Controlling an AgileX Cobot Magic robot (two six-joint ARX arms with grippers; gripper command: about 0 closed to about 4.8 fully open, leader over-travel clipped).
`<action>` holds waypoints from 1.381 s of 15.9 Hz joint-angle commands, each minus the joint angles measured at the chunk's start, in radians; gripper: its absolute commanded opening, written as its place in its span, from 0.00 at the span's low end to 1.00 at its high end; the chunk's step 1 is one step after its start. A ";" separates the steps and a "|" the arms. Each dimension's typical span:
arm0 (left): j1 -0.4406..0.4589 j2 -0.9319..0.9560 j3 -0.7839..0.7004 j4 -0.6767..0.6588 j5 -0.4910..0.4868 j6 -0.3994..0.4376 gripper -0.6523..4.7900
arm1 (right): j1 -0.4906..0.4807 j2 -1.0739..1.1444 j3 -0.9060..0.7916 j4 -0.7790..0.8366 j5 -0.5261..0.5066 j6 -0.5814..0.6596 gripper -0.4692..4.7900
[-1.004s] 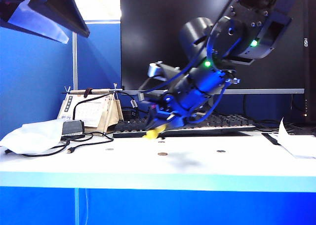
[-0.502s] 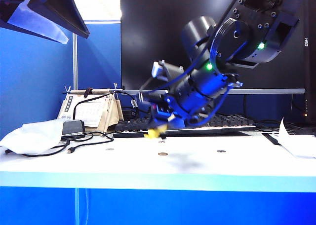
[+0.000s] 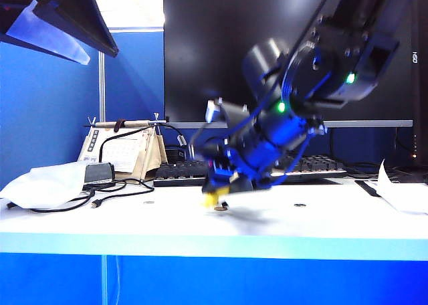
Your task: Pick up the doll and place it on the similarly colored coin.
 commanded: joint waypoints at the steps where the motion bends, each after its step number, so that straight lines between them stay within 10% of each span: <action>1: 0.000 -0.003 0.006 -0.008 0.001 0.006 0.59 | 0.002 0.004 0.003 0.004 0.007 0.003 0.34; 9: 0.000 -0.004 0.006 -0.014 0.026 0.001 0.59 | 0.000 0.040 0.003 0.015 0.021 -0.005 0.35; 22: 0.000 -0.031 0.006 -0.018 0.049 0.003 0.59 | -0.010 0.040 0.003 0.001 0.145 -0.008 0.73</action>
